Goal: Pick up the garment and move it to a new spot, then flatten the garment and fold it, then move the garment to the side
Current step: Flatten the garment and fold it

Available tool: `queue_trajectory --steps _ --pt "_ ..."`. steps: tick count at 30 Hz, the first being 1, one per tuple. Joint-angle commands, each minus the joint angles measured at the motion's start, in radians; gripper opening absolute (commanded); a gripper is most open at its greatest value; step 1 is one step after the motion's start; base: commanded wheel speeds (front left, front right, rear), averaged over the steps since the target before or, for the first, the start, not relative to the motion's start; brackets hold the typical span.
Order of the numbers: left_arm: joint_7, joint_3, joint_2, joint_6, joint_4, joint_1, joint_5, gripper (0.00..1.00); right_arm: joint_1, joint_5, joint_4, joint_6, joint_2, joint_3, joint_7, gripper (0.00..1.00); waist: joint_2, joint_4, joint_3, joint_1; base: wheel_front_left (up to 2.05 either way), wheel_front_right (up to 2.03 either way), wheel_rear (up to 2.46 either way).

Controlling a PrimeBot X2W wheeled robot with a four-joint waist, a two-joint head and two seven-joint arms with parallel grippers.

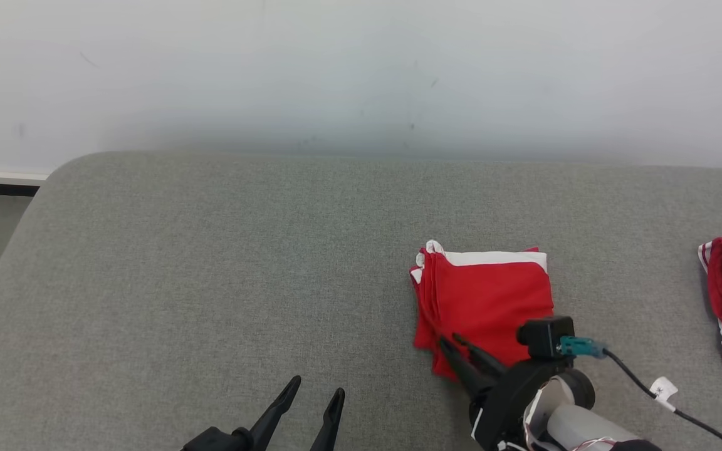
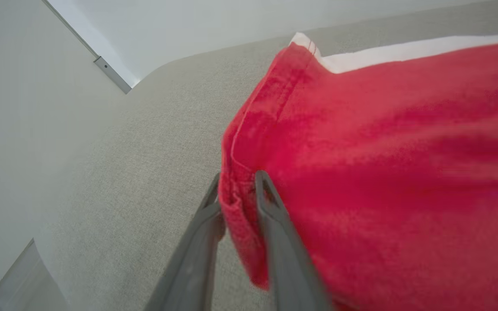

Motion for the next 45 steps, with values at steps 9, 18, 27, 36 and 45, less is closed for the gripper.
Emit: queue_trajectory --steps 9,18,27,36,45 --pt "-0.003 -0.01 0.003 -0.006 0.016 0.03 0.009 1.0 0.029 0.064 -0.048 0.0 0.035 0.051 -0.033 1.0 -0.0001 0.003 -0.031 0.0 0.0 0.0 0.0" --pt "-0.003 0.02 0.004 0.02 0.007 0.064 0.009 1.0 0.023 -0.07 -0.053 0.0 -0.014 -0.074 -0.07 1.0 -0.0001 -0.047 -0.058 0.0 0.0 0.0 0.0" --pt "-0.003 0.083 0.0 0.036 0.008 0.089 0.029 1.0 0.124 -0.317 -0.089 0.0 -0.023 -0.342 -0.071 1.0 -0.0001 -0.108 -0.063 0.0 0.0 0.0 0.0" --pt "-0.003 0.192 -0.022 0.03 0.001 0.139 0.098 1.0 0.304 -0.546 -0.186 0.0 0.004 -0.612 -0.071 1.0 -0.0001 -0.16 -0.074 0.0 0.0 0.0 0.0" --pt "-0.003 0.28 -0.056 0.009 -0.004 0.2 0.16 1.0 0.464 -0.661 -0.301 0.0 0.045 -0.736 -0.071 1.0 -0.0001 -0.184 -0.094 0.0 0.0 0.0 0.0"
